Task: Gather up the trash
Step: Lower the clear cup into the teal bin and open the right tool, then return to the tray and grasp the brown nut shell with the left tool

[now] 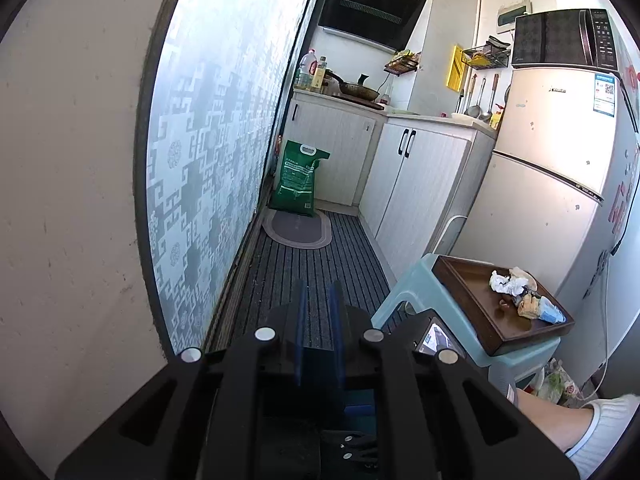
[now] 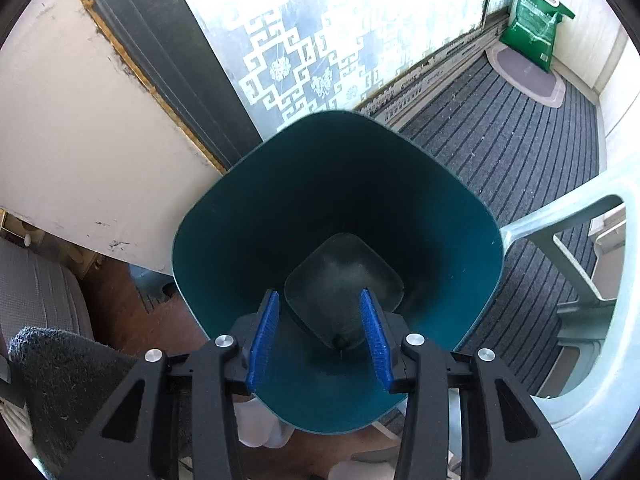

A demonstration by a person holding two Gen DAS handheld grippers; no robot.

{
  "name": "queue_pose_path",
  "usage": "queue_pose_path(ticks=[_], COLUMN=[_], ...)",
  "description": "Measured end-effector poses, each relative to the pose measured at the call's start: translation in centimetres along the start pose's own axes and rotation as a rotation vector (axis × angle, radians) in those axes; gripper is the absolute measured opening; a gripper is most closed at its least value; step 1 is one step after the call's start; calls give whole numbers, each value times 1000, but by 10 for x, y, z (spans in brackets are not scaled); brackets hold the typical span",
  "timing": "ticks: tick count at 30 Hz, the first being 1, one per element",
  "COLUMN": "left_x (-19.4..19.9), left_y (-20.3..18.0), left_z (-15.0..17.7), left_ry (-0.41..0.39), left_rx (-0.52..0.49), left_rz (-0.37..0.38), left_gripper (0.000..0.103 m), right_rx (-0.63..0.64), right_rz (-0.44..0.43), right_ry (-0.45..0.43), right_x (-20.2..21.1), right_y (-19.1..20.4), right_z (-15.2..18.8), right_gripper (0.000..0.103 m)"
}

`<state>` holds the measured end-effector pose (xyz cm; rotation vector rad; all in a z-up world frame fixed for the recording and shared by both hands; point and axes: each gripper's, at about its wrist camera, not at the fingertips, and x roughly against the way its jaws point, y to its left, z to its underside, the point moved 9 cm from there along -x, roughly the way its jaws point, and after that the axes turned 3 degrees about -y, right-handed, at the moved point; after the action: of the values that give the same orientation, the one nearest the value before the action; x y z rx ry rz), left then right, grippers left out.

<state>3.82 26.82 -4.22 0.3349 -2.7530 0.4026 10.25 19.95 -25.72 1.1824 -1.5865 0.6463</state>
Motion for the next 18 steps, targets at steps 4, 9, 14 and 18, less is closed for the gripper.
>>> queue_pose_path(ticks=[4, 9, 14, 18], left_x=[4, 11, 11, 13], left_y=[-1, -2, -8, -15], left_z=[-6, -16, -21, -27], left_ry=[-31, -74, -96, -126], left_rx=[12, 29, 34, 41], left_rz=[-16, -25, -43, -45], left_gripper=[13, 13, 13, 13], right_rx=[2, 22, 35, 28], right_rz=[-7, 4, -3, 3], right_ry=[-46, -119, -189, -256], right_x=[13, 36, 65, 92], right_y=[4, 9, 13, 9], right_z=[-8, -20, -28, -34], right_gripper=[43, 39, 32, 28])
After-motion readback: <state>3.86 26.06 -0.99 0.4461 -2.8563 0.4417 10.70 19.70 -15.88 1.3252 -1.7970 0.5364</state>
